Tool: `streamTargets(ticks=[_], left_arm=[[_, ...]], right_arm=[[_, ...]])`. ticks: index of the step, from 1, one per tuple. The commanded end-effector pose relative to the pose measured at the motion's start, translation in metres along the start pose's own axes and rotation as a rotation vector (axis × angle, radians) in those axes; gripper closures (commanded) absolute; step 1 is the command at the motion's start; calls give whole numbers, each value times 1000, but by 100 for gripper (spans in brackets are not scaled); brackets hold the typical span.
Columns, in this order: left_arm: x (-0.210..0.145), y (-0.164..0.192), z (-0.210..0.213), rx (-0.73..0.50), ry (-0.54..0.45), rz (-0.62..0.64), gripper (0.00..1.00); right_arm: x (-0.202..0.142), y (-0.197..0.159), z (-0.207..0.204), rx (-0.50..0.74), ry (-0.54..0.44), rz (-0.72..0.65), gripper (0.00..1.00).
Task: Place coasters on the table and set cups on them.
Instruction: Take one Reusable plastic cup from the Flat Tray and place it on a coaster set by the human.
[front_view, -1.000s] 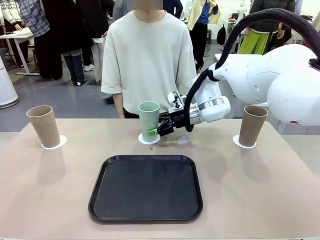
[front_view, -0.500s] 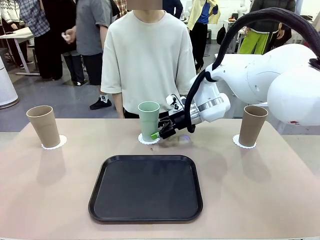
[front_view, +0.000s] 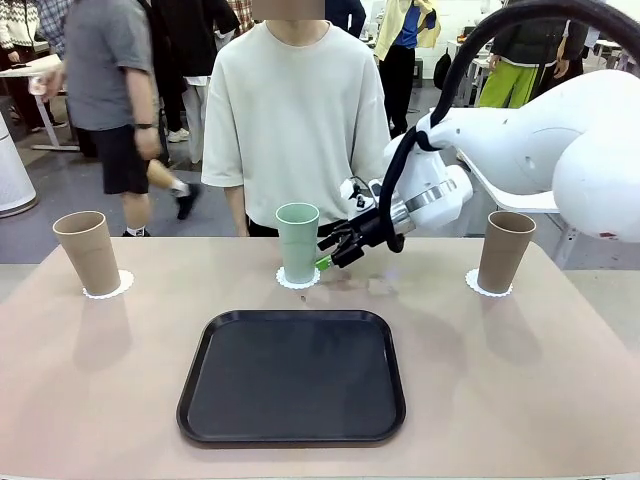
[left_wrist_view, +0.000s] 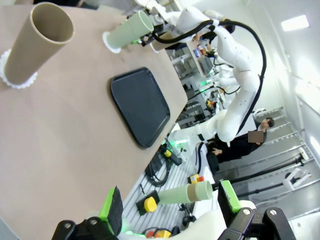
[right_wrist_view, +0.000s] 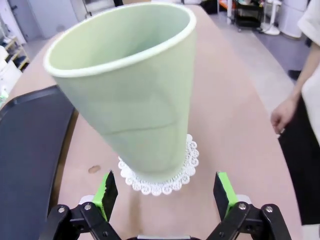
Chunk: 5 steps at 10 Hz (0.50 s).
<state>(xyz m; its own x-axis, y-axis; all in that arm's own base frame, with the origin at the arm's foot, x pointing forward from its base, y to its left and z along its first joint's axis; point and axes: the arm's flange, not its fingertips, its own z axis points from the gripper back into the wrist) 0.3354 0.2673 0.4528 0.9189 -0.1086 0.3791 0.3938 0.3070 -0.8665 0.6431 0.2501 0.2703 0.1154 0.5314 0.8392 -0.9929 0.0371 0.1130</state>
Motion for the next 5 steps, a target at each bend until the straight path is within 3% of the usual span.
streamTargets(ticks=[1,3,5], left_arm=[[1,-2,1,13,-6,16,0],[1,-2,1,13,-6,16,0],[1,-2,1,13,-6,16,0]], right_arm=[[4,29,37,-63,105,-20,0],[18,56,77,-110,259,-50,0],[57,107,117,-146,536,-77,0]])
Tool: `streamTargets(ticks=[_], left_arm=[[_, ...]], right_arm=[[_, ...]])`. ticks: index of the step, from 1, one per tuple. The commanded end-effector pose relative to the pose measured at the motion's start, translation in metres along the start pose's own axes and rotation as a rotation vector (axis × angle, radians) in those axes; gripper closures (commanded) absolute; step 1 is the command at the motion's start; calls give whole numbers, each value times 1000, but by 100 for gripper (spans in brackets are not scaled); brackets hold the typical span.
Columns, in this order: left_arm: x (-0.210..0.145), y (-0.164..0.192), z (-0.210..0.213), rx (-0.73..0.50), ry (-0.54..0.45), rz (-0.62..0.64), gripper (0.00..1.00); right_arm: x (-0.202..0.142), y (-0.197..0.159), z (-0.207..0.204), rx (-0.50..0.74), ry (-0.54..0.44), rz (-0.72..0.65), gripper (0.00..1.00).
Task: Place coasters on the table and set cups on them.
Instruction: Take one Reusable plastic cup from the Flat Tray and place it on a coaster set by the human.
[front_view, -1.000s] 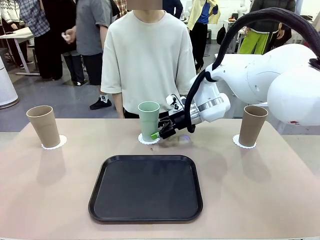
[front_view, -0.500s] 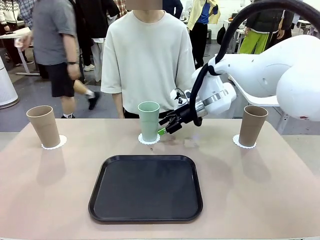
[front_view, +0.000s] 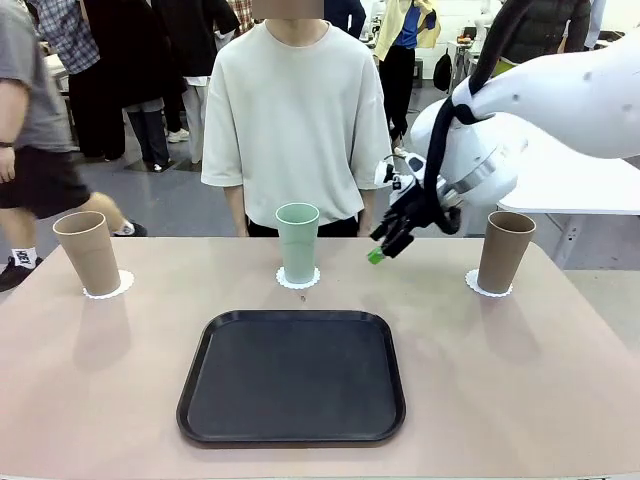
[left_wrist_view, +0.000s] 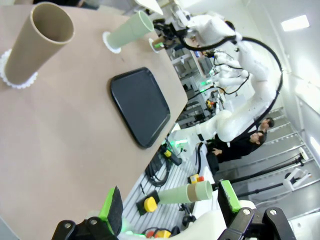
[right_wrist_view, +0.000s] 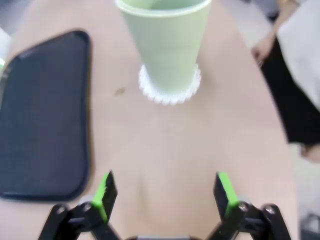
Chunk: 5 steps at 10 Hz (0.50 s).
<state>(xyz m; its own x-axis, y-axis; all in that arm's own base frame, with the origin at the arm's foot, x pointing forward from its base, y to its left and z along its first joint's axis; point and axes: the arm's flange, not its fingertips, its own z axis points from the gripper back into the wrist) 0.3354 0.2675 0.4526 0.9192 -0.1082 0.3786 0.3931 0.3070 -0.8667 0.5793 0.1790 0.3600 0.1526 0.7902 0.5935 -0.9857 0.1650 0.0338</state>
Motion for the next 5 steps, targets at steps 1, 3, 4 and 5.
streamTargets(ticks=[1,3,4,5], left_arm=[[1,-3,1,13,-6,16,0],[1,-3,1,13,-6,16,0],[1,-3,1,13,-6,16,0],[1,-3,1,13,-6,16,0]], right_arm=[[32,57,50,-16,309,-25,0],[52,96,95,-26,530,-31,0],[59,115,112,-42,608,-55,0],[68,134,127,-55,636,-52,0]])
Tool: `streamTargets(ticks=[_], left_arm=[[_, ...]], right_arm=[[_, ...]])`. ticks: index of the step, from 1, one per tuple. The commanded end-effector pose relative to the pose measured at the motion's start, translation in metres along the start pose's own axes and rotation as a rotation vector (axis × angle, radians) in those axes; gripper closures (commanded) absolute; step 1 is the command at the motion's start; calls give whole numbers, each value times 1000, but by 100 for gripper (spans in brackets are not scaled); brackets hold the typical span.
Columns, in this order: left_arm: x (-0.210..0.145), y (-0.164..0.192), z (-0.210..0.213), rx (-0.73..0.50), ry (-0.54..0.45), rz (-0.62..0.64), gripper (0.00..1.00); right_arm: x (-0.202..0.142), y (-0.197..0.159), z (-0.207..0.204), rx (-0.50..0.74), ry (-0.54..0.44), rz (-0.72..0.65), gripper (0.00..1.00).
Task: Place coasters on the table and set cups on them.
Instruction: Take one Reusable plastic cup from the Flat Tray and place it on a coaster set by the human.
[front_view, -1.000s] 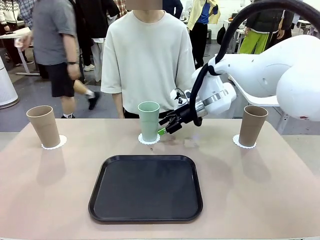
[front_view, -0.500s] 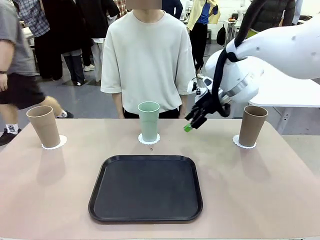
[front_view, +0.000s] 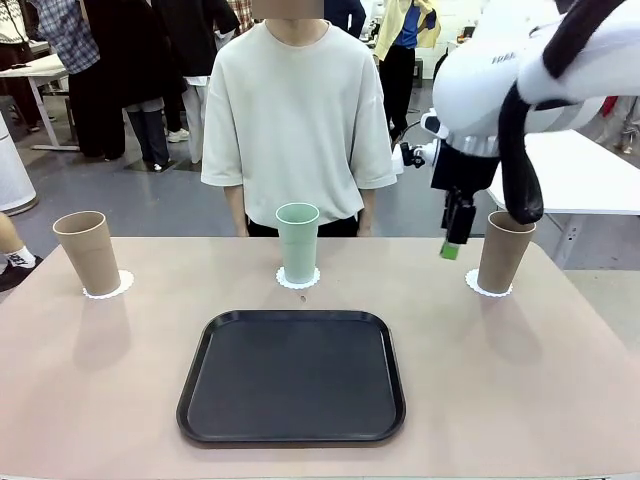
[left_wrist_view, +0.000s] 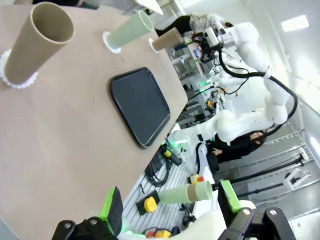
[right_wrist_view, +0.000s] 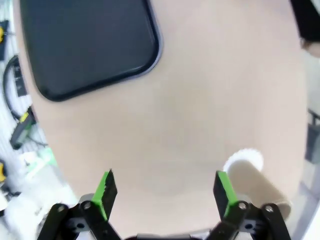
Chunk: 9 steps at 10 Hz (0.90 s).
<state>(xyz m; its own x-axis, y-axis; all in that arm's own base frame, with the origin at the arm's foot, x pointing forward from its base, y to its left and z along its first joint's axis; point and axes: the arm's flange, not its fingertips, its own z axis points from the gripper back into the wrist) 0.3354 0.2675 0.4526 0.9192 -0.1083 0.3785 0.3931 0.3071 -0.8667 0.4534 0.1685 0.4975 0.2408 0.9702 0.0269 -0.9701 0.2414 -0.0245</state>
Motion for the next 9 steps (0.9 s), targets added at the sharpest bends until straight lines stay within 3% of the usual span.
streamTargets(ticks=[1,3,4,5,6,7,9], left_arm=[[1,-3,1,13,-6,16,0],[1,-3,1,13,-6,16,0],[1,-3,1,13,-6,16,0],[1,-3,1,13,-6,16,0],[1,-3,1,13,-6,16,0],[1,-3,1,13,-6,16,0],[1,-3,1,13,-6,16,0]], right_arm=[[10,20,22,3,34,5,0],[7,21,34,-88,21,-237,0],[0,12,35,-75,18,-315,0],[-6,-1,39,-139,41,-398,0],[-13,-12,43,-226,158,-456,0],[-5,13,43,-76,-5,-298,0],[-5,13,43,-76,-5,-298,0]])
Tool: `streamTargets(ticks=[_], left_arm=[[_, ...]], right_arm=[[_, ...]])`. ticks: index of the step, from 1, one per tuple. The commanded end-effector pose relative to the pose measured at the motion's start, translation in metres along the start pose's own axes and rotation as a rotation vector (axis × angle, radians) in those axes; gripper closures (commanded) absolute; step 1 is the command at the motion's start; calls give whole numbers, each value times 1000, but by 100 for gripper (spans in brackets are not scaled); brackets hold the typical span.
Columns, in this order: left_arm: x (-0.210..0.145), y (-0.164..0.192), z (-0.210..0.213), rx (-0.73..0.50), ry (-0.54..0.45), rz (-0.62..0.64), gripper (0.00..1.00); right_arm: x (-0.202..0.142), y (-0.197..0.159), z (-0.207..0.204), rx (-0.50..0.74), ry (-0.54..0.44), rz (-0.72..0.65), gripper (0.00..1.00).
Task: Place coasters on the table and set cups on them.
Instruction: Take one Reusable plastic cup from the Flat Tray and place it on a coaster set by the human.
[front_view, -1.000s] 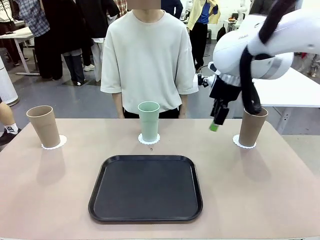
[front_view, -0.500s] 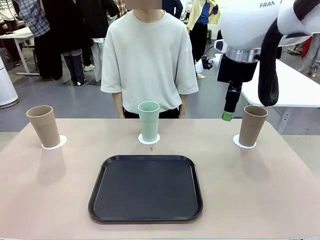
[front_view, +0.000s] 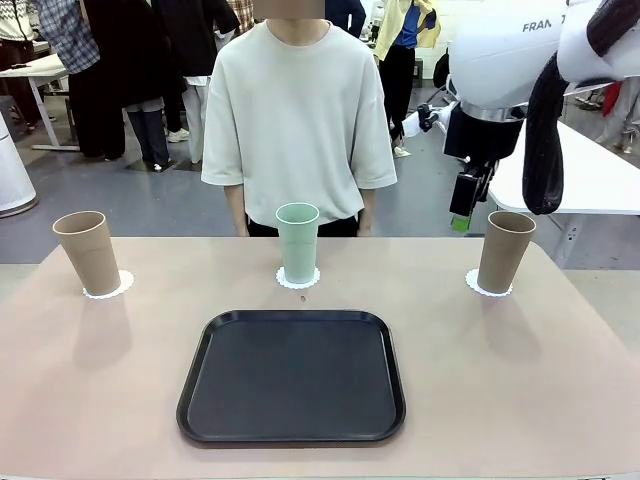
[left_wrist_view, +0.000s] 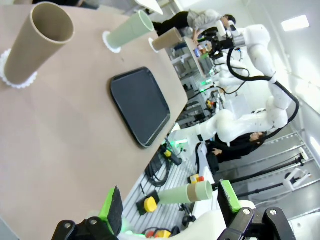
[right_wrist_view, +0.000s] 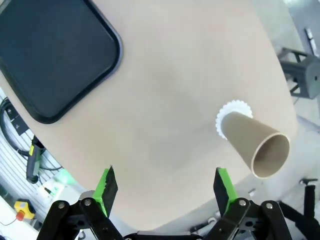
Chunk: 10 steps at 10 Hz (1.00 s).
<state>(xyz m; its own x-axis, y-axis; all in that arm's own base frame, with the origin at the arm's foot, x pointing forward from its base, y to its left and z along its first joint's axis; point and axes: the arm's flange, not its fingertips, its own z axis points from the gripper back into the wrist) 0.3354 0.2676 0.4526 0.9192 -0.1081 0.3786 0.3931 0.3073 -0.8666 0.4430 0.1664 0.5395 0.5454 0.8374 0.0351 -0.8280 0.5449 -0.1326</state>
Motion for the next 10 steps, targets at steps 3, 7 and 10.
streamTargets(ticks=[3,7,10], left_arm=[[1,-3,1,13,-6,16,0],[1,-3,1,13,-6,16,0],[1,-3,1,13,-6,16,0]], right_arm=[[-3,3,1,45,-18,34,0],[-3,3,1,45,-18,34,0],[-23,9,-11,36,-83,-245,0]])
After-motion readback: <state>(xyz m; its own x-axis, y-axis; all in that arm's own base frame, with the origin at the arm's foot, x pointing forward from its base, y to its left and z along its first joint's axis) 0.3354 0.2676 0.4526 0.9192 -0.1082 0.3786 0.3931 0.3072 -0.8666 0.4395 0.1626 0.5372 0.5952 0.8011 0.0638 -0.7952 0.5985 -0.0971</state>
